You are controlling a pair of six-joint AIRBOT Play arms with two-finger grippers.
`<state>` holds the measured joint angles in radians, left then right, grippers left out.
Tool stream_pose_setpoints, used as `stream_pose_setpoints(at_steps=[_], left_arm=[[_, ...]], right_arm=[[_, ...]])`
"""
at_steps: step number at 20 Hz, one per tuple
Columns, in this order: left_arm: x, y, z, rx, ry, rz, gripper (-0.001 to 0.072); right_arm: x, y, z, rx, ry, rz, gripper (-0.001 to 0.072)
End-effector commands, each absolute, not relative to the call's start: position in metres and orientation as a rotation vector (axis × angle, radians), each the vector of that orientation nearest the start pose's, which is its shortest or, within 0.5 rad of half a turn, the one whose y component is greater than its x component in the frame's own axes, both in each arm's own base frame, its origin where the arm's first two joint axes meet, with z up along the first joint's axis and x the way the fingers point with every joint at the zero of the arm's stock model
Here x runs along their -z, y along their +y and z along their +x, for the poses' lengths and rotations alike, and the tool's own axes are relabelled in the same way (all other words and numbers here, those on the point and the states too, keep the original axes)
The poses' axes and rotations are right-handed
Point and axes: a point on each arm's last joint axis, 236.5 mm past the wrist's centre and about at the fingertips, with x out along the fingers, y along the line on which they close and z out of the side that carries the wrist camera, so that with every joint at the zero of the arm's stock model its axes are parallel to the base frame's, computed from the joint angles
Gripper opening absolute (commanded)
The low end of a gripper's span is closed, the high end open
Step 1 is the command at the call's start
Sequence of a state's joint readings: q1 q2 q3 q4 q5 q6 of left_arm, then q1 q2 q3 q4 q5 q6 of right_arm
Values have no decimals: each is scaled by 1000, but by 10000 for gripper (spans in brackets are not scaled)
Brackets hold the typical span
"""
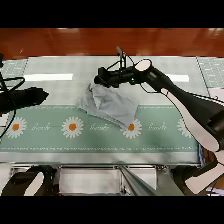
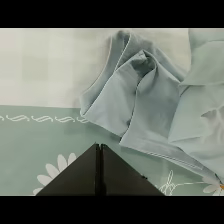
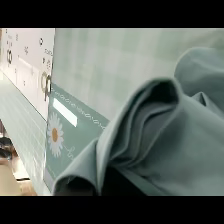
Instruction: Fold the shirts.
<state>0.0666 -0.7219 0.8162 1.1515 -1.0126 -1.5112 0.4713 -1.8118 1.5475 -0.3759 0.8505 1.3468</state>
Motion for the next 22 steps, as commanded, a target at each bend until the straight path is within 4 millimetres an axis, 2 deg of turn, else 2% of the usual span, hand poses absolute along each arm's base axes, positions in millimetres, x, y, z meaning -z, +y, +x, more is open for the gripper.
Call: stream_pose_setpoints(at_steps=[1,2,4,6,7,9,10,12,14,15,16,17,18,19,20,22], left_arm=[[-89,-62,316,193,909,-358,21],[-86,-63,318,195,915,-366,21],[-78,-67,321,198,932,-390,21],[-69,-66,322,224,945,-329,21],[-71,-60,325,229,931,-281,21],[-90,-41,333,184,887,-278,21],[-106,-30,339,157,852,-286,21],[-139,-13,349,123,771,-312,21],[-167,-8,354,119,700,-360,21],[-174,-10,355,130,680,-388,21],[-176,-16,354,148,679,-408,21],[-175,-23,352,171,690,-422,21],[-171,-30,350,192,705,-424,21],[-166,-39,348,212,722,-421,21],[-159,-47,346,233,743,-417,22],[-141,-66,339,277,791,-410,21]], right_arm=[[-30,420,431,-861,1178,808,23],[-28,422,432,-852,1172,817,39],[-21,425,437,-846,1148,814,424],[-21,425,432,-868,1162,795,413],[-25,421,426,-890,1193,800,413],[-44,397,412,-962,1259,782,408],[-53,375,406,-982,1279,719,405],[-62,302,397,-869,1327,486,404],[-75,202,390,-581,1328,208,404],[-87,149,384,-406,1292,87,404],[-100,103,374,-247,1237,12,404],[-108,71,362,-138,1177,-11,404],[-108,48,348,-55,1117,18,404],[-98,36,335,1,1075,91,406],[-78,33,322,35,1048,197,411],[-29,52,307,20,1047,416,418]])
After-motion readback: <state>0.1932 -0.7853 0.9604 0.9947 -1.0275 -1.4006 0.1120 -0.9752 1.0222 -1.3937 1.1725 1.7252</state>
